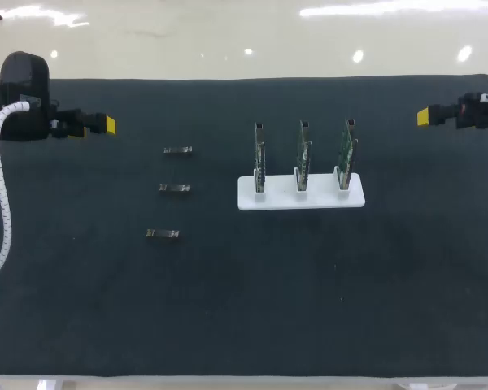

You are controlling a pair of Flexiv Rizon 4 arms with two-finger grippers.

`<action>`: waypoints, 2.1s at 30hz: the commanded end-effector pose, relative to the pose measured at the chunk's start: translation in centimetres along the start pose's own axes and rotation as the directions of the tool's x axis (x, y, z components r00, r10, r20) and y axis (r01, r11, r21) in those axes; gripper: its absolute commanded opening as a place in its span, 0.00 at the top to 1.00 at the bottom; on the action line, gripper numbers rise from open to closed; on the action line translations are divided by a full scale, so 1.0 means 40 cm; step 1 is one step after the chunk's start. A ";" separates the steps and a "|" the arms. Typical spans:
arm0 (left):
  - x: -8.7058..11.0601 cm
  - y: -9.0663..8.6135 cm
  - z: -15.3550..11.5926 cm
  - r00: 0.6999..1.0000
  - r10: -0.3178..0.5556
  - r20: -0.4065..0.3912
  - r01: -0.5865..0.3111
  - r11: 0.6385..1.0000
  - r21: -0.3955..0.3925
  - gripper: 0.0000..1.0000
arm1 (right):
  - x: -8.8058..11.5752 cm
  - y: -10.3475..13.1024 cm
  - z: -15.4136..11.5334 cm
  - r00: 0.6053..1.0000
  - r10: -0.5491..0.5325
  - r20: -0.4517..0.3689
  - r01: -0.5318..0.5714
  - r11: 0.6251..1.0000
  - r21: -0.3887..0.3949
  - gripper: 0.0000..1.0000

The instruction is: Pick up the optical module with the left hand, and insert it into the network port with the right hand.

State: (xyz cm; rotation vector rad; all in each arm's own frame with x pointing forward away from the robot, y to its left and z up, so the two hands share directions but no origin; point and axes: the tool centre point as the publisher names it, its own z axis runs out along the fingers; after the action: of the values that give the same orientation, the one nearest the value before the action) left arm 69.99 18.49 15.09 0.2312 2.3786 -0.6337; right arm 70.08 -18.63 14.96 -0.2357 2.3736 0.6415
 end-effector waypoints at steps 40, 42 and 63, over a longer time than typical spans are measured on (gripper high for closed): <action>0.186 -0.082 -0.110 0.126 0.922 -0.367 -0.759 0.328 0.562 0.00 | 0.001 0.002 -0.001 1.000 0.001 0.001 -0.001 1.000 0.004 0.00; 0.186 -0.082 -0.110 0.126 0.922 -0.367 -0.759 0.328 0.562 0.00 | 0.001 0.002 -0.001 1.000 0.001 0.001 -0.001 1.000 0.004 0.00; 0.186 -0.082 -0.110 0.126 0.922 -0.367 -0.759 0.328 0.562 0.00 | -0.059 0.098 -0.001 0.939 -0.332 -0.087 0.327 0.943 -0.065 0.00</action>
State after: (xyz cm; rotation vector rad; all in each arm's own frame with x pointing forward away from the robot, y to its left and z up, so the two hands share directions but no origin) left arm 60.52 18.00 14.48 2.1118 2.1238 -0.2269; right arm 70.29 -15.84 17.04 -0.5161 2.3330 0.5572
